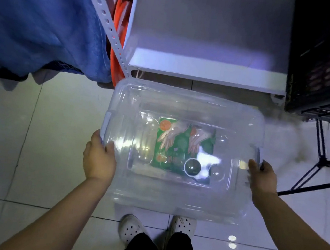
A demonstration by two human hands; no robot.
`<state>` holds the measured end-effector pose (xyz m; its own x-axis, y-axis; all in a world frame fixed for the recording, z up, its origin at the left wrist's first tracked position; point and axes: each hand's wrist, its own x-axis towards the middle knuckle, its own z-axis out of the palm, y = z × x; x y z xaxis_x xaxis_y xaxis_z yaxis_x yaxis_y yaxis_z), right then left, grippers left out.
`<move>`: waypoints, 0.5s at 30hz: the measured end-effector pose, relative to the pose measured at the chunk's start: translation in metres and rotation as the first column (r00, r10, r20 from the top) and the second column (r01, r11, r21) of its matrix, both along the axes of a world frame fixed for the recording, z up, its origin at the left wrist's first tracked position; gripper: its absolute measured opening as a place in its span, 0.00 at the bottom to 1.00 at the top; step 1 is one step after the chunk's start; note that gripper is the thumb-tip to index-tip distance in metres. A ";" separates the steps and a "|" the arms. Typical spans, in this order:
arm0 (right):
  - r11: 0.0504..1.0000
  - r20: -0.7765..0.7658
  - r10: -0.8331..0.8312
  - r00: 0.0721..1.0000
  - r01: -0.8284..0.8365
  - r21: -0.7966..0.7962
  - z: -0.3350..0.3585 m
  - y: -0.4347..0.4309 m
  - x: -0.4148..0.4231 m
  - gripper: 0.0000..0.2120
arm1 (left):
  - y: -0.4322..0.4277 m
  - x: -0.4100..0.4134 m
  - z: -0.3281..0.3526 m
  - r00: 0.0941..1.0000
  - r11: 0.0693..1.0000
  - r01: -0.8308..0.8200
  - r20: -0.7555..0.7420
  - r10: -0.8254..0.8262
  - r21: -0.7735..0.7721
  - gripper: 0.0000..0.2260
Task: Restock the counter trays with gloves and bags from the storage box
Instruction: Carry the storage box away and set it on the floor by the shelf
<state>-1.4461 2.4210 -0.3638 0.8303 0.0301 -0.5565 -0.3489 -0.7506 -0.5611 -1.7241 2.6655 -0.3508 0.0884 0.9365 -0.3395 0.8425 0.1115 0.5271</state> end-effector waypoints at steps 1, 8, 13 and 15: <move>0.999 -0.028 -0.022 0.999 0.023 0.026 0.016 -0.006 0.002 0.08 | -0.001 0.006 0.018 1.000 0.999 0.018 0.018 -0.019 0.027 0.16; 0.973 -0.114 -0.198 0.974 0.209 0.100 0.130 -0.029 0.023 0.15 | 0.015 0.068 0.126 0.981 0.980 0.152 0.102 -0.166 0.131 0.17; 0.948 -0.105 -0.283 0.953 0.294 0.118 0.169 -0.022 0.043 0.19 | 0.045 0.124 0.168 0.945 0.950 0.255 0.160 -0.284 0.181 0.09; 0.939 -0.089 -0.317 0.944 0.326 0.113 0.173 -0.017 0.047 0.19 | 0.058 0.142 0.173 0.938 0.939 0.286 0.144 -0.315 0.189 0.11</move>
